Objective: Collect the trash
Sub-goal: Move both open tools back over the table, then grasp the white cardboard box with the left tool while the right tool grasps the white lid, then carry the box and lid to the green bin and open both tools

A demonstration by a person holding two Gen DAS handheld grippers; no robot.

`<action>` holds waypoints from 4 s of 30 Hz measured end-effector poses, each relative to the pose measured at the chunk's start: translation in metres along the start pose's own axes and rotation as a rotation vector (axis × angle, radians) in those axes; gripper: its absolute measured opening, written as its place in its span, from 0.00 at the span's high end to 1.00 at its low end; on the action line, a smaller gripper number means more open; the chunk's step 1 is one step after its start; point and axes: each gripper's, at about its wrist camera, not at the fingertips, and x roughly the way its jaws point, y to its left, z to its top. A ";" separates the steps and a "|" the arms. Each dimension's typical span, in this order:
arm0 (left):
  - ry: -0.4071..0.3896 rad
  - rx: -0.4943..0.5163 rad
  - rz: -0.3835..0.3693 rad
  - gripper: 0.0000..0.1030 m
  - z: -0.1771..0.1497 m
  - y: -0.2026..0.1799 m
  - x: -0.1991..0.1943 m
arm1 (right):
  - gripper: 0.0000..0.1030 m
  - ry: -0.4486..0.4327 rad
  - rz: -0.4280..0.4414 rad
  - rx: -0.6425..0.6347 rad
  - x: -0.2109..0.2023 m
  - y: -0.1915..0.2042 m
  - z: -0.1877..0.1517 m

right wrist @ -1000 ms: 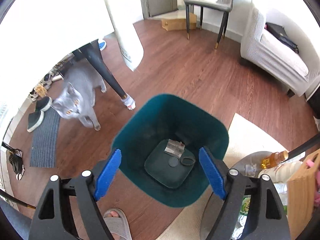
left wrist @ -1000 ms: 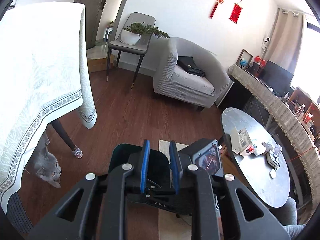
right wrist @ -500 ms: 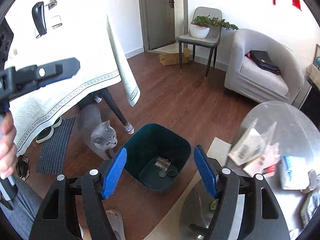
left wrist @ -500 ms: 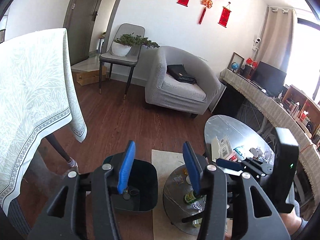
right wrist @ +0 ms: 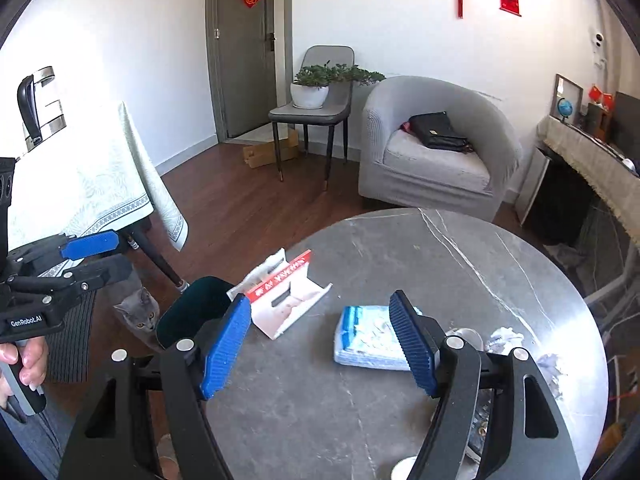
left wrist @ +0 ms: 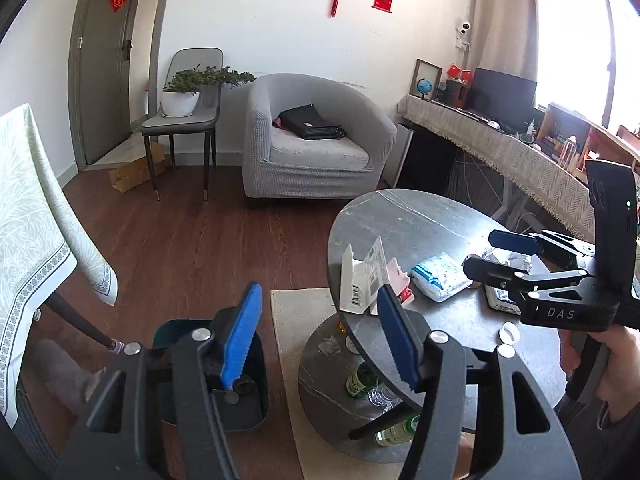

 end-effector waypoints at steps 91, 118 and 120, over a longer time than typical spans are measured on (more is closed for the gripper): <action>0.198 -0.111 0.223 0.98 -0.059 0.092 0.043 | 0.71 0.106 0.273 -0.058 0.041 0.084 0.004; 0.325 -0.306 0.217 0.68 -0.114 0.190 0.065 | 0.71 0.335 0.297 -0.074 0.179 0.197 -0.002; 0.300 -0.297 0.220 0.67 -0.111 0.190 0.054 | 0.71 0.351 0.294 -0.082 0.191 0.203 -0.006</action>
